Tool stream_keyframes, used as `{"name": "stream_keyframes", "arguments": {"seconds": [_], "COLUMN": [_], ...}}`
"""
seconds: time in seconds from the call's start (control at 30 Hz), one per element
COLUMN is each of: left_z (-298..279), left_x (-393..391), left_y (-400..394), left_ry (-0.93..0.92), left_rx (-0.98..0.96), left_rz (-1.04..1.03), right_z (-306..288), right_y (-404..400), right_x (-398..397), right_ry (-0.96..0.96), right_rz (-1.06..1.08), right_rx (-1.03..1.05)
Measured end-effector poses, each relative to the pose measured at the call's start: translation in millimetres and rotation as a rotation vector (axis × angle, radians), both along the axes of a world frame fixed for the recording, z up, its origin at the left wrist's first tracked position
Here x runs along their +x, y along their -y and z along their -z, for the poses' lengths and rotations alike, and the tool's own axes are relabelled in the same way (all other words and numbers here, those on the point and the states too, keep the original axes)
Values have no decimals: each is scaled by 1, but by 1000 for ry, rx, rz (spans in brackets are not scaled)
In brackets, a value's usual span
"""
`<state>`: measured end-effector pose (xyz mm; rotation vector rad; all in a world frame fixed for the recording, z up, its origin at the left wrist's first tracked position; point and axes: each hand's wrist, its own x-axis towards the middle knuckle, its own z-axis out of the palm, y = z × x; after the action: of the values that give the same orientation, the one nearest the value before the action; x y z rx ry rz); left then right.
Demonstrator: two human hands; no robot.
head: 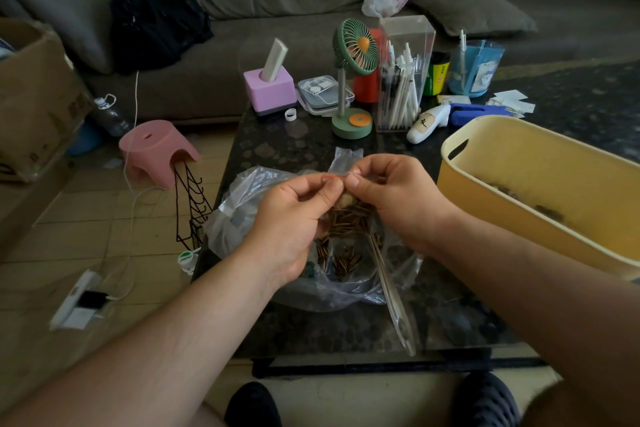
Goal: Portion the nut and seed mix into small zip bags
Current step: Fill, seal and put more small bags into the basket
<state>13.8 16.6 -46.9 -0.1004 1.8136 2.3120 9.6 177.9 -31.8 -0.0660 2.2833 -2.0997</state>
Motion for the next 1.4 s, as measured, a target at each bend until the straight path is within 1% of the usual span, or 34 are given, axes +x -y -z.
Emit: {"name": "stream_keyframes", "arguments": {"seconds": [0.17,0.33,0.4,0.5,0.57,0.73,0.83,0.93,1.0,1.07,1.13,1.27,1.4], "left_z": [2,1,0,-3,-4,-5,-2,1,1,2,2,0,-6], "left_x": [-1,-2,-2,-3,-4,-5,-4,-5,-5,-3,-1,-1,-1], "left_y": [-1,1,2,3,3,3,5,6,6,5,3,5,8], "left_ry": [-1,1,14,23,23,26,-1,-22,-36,-41,-20,60,106], "left_rx": [13,-24,-46,-86,-111,-114,-157,-216,-262,-304,-331,-318,-245], "left_rz": [-39,-48,-65,-77,-76,-116,-121,-118,-96,-50,1,62,107], "right_z": [-3,-5,-5,-4,-4,-3,-5,-7,-7,-8,-9,-7,-7], "right_y": [-1,-5,-8,-11,-10,-10,-13,-16,-16,-14,-14,-14,-9], "right_x": [-1,1,-2,-5,-6,-11,-11,-6,-2,-1,-3,-4,-4], "right_ry": [-13,9,18,-12,-32,-18,22,74,57,3,-35,-94,-137], "right_rz": [30,-22,-7,13,24,33,-13,-135,-199,-207,-187,-216,-212], "right_rx": [-14,-19,26,163,193,157,159,244,259,283,366,605,649]}}
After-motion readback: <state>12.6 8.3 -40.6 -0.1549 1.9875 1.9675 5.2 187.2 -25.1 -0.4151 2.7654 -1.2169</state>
